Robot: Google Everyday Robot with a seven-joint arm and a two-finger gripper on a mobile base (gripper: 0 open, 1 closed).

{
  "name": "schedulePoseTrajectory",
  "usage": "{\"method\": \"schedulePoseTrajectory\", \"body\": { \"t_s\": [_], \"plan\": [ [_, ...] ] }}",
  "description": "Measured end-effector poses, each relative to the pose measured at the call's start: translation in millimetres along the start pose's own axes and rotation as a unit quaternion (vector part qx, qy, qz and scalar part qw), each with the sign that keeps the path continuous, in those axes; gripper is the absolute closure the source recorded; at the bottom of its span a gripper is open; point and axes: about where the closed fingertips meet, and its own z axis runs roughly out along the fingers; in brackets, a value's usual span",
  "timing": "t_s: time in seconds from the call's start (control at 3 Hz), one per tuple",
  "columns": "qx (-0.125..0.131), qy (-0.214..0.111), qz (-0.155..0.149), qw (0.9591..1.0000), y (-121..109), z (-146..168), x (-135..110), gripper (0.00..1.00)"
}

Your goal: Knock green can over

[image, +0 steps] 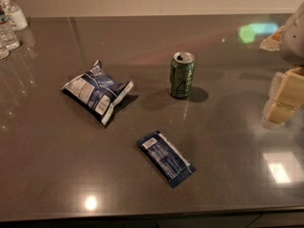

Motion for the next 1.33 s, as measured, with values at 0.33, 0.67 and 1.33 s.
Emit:
{"method": "schedulePoseTrajectory", "body": {
  "t_s": [0.33,0.67,1.33],
  "plan": [
    [0.0,0.0,0.0,1.0,0,0,0,0.0],
    [-0.01,-0.012,0.007,0.9999,-6,9,-9,0.0],
    [-0.032,-0.075,0.045,0.9956,-36,56,-37,0.0]
  ]
}}
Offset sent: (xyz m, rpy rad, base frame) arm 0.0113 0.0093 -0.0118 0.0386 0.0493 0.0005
